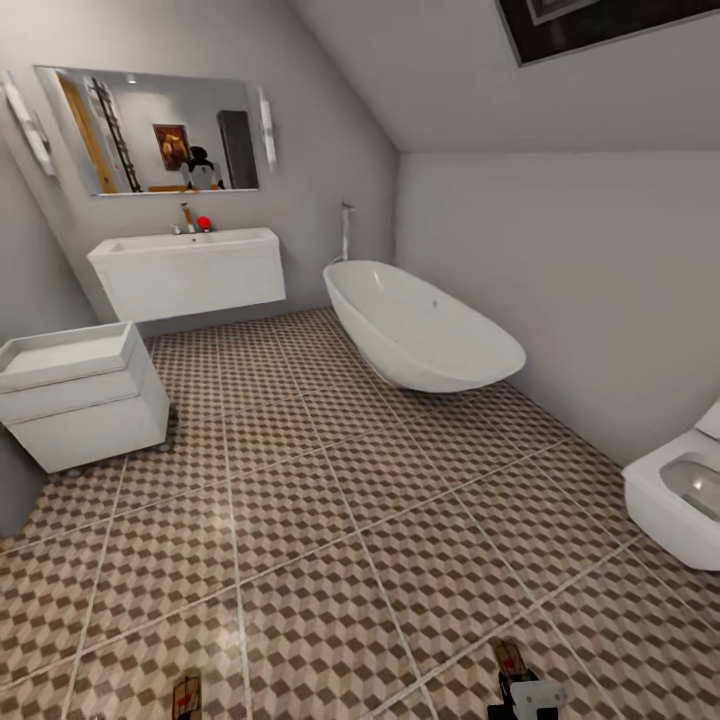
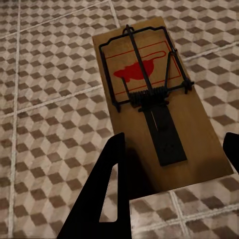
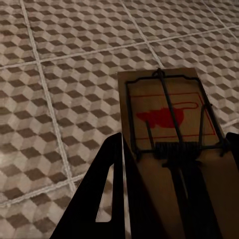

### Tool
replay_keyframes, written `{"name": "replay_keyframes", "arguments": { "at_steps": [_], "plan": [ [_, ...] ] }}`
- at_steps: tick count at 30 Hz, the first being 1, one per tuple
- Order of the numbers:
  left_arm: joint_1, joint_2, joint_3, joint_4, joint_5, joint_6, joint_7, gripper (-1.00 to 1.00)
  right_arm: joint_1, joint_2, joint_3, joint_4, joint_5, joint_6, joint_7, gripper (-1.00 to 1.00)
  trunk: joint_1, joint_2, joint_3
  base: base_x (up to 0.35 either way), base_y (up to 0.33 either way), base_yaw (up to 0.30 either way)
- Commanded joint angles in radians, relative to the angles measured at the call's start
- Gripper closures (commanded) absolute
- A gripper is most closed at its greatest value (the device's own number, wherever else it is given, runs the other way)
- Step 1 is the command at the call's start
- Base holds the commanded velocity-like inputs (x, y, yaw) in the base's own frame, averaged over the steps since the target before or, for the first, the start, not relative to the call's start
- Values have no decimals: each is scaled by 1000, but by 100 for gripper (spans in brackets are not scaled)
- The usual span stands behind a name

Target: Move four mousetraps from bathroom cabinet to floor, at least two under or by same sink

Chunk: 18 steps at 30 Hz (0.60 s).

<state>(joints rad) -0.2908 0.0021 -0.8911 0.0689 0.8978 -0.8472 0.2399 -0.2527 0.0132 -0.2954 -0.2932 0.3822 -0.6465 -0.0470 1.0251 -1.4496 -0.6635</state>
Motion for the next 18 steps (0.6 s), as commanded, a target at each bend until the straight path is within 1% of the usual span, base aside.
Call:
{"name": "replay_keyframes", "arguments": {
  "at_steps": [1, 18],
  "plan": [
    [-1, -1, -7, 2, -5, -1, 10, 100, 0, 1, -5, 0, 9, -3, -2, 100, 0, 0, 0, 0, 0, 249],
    [-1, -1, -7, 2, -5, -1, 10, 100, 0, 1, -5, 0, 9, -4, -2, 100, 0, 0, 13, 0, 0, 260]
  ]
}}
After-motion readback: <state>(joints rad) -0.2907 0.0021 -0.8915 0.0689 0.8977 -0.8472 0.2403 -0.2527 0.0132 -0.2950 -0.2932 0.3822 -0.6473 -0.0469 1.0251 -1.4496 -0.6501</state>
